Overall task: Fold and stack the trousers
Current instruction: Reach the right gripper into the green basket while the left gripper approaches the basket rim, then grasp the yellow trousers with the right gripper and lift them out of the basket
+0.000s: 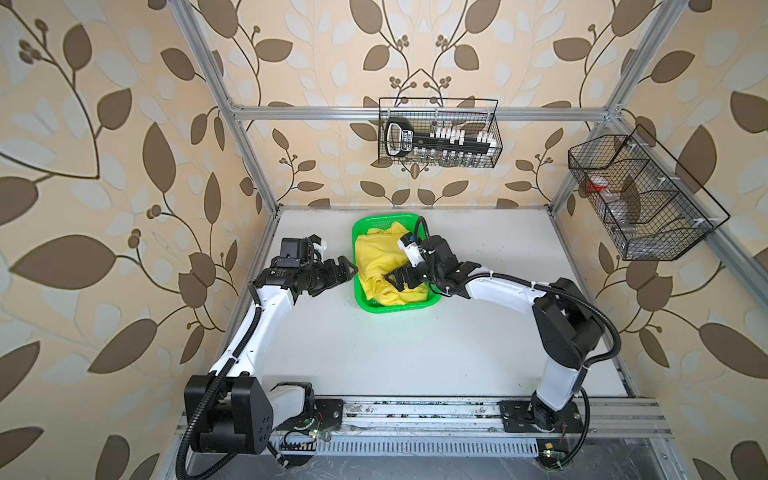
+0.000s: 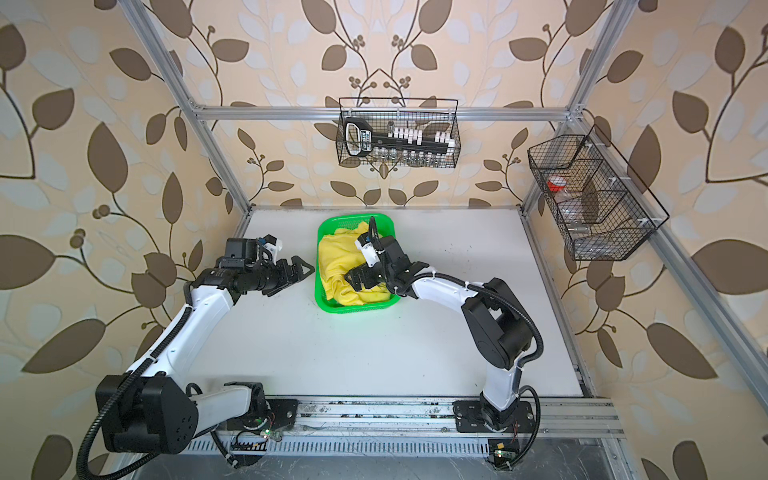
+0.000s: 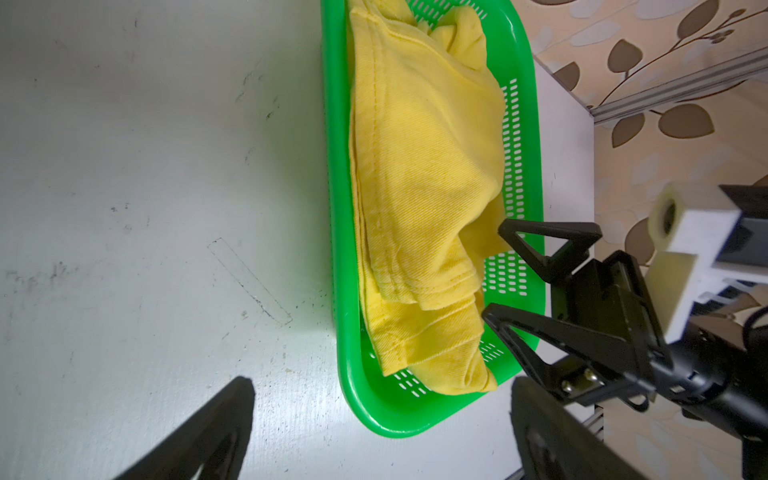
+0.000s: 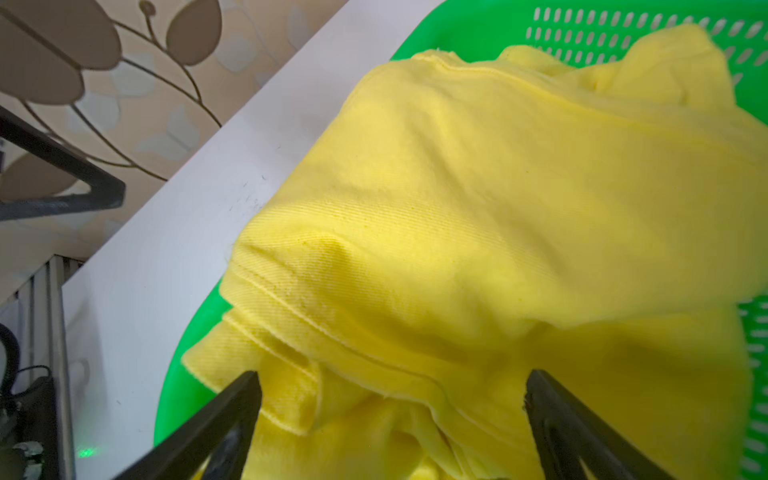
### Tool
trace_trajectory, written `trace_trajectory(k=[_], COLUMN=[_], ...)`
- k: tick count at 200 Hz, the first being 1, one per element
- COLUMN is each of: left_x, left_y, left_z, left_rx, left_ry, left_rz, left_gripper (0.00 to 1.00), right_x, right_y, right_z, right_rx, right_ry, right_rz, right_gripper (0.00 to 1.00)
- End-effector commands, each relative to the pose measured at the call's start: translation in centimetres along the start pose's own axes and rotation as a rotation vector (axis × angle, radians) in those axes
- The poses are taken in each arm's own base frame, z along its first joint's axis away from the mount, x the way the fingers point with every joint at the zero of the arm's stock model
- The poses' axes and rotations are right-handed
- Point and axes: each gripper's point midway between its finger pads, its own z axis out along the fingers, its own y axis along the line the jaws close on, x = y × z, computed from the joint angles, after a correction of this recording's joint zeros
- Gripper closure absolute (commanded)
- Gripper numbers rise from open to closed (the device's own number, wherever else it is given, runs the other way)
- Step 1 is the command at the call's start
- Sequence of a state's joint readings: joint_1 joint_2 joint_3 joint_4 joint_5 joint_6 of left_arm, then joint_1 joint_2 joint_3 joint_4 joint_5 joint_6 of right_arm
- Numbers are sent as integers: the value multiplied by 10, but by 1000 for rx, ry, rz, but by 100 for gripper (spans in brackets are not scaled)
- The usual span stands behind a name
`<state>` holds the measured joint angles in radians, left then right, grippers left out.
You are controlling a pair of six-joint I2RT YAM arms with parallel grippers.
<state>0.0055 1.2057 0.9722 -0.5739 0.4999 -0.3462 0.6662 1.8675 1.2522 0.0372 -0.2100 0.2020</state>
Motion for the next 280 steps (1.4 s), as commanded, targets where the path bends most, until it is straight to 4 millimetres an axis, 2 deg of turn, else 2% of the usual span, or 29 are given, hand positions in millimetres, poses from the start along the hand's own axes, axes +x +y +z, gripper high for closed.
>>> trace_trajectory(k=[1, 20, 49, 63, 80, 85, 99, 113, 129, 137, 156, 164, 188, 224, 243, 264, 280], left_x=[6, 7, 7, 8, 9, 9, 10, 9, 7, 6, 1, -1, -9, -7, -7, -11, -17], left_y=[-4, -1, 0, 1, 2, 2, 3, 3, 5, 5, 6, 6, 6, 6, 13, 23, 24], left_z=[4, 7, 8, 8, 10, 10, 12, 13, 15, 16, 19, 21, 26, 46, 55, 68, 76], left_rx=[29, 24, 20, 16, 15, 14, 14, 15, 10, 7, -8, -13, -42, -119, -192, -257, -286], left_ry=[23, 31, 33, 36, 43, 45, 50, 49, 45, 43, 31, 23, -15, 21, 39, 55, 49], left_rz=[-4, -9, -12, -11, -16, -16, -23, -28, -35, -39, -54, -61, -81, -66, -55, -64, -56], left_gripper=[3, 3, 3, 3, 3, 3, 3, 3, 3, 3, 4, 4, 5, 11, 15, 24, 32], right_x=[-2, 5, 37, 49, 57, 57, 55, 42, 16, -1, -36, -56, -90, -119, -133, -146, -150], right_y=[-9, -9, -12, -12, -9, -7, -6, -3, 1, 2, 5, 7, 14, 23, 28, 28, 23], right_z=[18, 34, 53, 57, 58, 58, 57, 49, 36, 25, -6, -27, -80, -159, -204, -251, -277], right_rx=[29, 21, 76, 81, 57, 51, 44, 33, 14, 10, 15, 14, -11, -27, -19, 4, 30], right_ry=[26, 60, 171, 213, 223, 223, 220, 189, 134, 100, 20, -32, -131, -254, -327, -411, -450], right_rz=[-31, 7, -42, -40, 0, 9, 8, 10, 17, 10, -6, -11, -22, -55, -77, -80, -78], right_gripper=[0, 0, 0, 4, 22, 34, 56, 71, 85, 91, 94, 95, 96, 99, 100, 100, 100])
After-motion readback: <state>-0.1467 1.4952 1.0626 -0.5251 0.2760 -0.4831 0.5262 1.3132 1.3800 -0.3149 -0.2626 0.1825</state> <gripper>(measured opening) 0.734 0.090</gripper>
